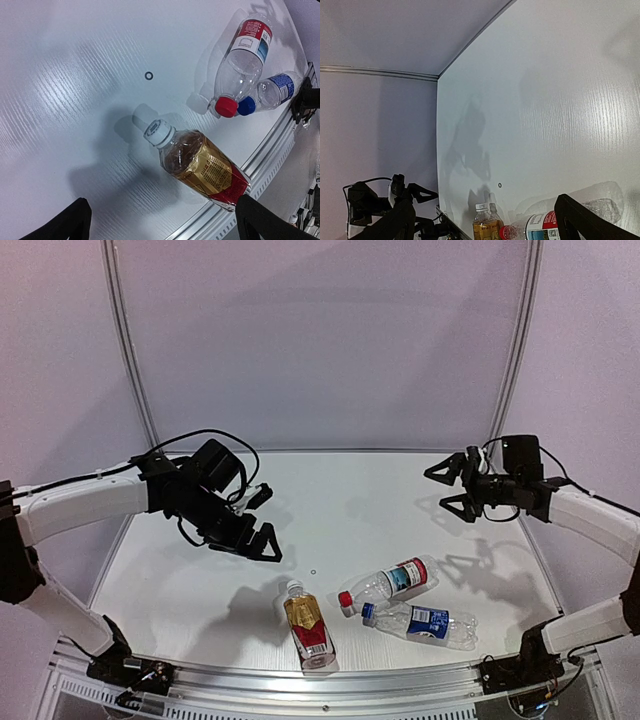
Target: Unscrew the bottle caps
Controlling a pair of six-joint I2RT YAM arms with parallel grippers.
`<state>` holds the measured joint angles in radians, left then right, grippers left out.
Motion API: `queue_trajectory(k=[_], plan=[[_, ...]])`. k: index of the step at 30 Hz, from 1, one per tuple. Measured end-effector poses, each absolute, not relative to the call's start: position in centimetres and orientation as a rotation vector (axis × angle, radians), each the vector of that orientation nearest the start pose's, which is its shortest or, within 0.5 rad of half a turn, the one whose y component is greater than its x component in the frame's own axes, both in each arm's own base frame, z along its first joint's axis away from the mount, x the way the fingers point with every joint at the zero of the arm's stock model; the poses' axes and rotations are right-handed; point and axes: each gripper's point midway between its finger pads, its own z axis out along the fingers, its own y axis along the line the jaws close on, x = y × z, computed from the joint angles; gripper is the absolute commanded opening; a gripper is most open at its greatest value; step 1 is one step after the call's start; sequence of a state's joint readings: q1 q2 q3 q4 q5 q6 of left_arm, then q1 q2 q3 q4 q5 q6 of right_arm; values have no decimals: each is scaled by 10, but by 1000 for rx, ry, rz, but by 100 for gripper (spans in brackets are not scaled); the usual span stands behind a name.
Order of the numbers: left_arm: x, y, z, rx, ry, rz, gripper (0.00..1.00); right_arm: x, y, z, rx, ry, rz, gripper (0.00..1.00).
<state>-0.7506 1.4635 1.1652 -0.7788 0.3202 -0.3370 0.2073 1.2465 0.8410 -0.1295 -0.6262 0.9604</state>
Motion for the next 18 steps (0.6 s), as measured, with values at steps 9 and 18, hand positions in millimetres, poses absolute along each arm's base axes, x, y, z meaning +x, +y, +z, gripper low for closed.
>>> queue_trajectory(k=[9,18], plan=[[227,-283,153,616,2712,-746,96,328,186,190,513,2347,1308,99],[233,-298,127,630,2845,-617,89,303,237,167,291,2549,1265,99]])
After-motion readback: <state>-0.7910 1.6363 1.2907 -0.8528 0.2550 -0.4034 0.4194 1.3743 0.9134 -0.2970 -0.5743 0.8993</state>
